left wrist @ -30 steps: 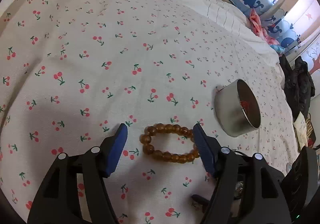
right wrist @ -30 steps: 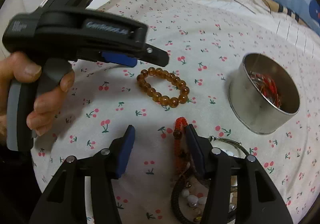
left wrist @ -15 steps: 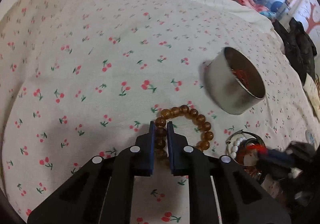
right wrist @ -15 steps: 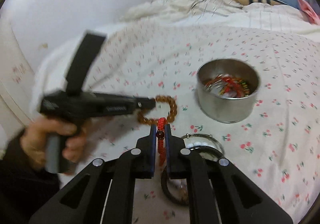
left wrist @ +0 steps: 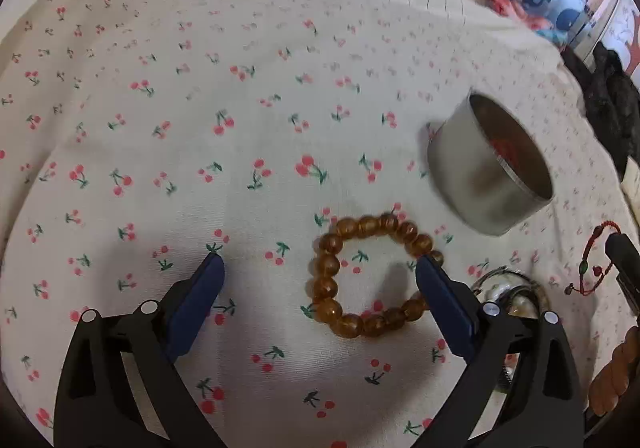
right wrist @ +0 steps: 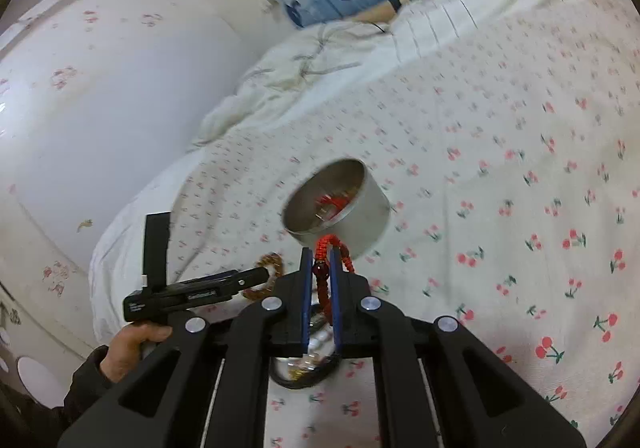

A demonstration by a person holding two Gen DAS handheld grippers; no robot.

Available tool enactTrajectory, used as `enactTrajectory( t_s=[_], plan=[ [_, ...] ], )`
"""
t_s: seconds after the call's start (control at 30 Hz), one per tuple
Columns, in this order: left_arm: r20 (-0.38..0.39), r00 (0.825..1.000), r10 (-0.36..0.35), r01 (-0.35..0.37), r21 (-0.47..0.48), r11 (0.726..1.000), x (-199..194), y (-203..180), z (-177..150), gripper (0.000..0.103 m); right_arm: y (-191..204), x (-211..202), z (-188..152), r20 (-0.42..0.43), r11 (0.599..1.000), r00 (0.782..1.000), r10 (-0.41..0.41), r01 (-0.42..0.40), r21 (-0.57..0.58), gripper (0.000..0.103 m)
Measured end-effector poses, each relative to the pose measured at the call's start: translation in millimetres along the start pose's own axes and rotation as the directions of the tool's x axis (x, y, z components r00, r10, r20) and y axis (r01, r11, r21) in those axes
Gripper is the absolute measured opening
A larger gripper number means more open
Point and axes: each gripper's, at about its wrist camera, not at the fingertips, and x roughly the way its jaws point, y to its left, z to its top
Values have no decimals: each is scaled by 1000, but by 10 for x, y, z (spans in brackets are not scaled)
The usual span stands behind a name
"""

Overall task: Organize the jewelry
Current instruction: 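Grasp a red cord bracelet from the tray with the right tool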

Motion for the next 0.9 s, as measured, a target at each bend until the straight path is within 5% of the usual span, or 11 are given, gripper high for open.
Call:
enactTrajectory(
  t_s=[0.03, 0.1, 0.17, 0.23, 0.27, 0.4, 0.47, 0.53, 0.9],
  plan=[
    [3, 1000, 14, -14, 23, 1000, 8, -42, -13, 92, -40, 42, -10, -21, 1000, 999, -27, 28, 8, 9],
    [17, 1000, 23, -24, 71, 997, 7, -128, -48, 73, -109, 149, -49, -69, 994, 992, -104, 106, 16, 10],
    [21, 1000, 20, -22, 96, 995, 0, -163, -31, 40, -214, 231, -89, -110, 978, 973, -202, 207, 29, 13],
    [26, 999, 26, -29, 115, 993, -23, -161, -19, 22, -252, 239, -95, -110, 975, 971, -213, 219, 47, 48],
    [28, 999, 26, -29, 118, 993, -26, -156, -11, 15, -241, 225, -89, -94, 975, 972, -214, 218, 42, 50],
    [32, 999, 3, -7, 130, 992, -92, -166, -30, 10, -179, 304, -111, -102, 958, 953, -285, 283, -37, 50],
    [41, 999, -9, 3, 147, 989, -132, -204, -54, 10, -126, 369, -133, -102, 940, 935, -338, 330, -91, 42],
    [55, 998, -14, 4, 163, 987, -172, -244, -67, 10, -133, 419, -165, -104, 926, 924, -369, 355, -129, 8],
    [144, 990, -2, -31, 227, 974, -442, -399, -71, 10, 21, 141, -94, 40, 945, 955, -295, 298, -137, 5]
  ],
)
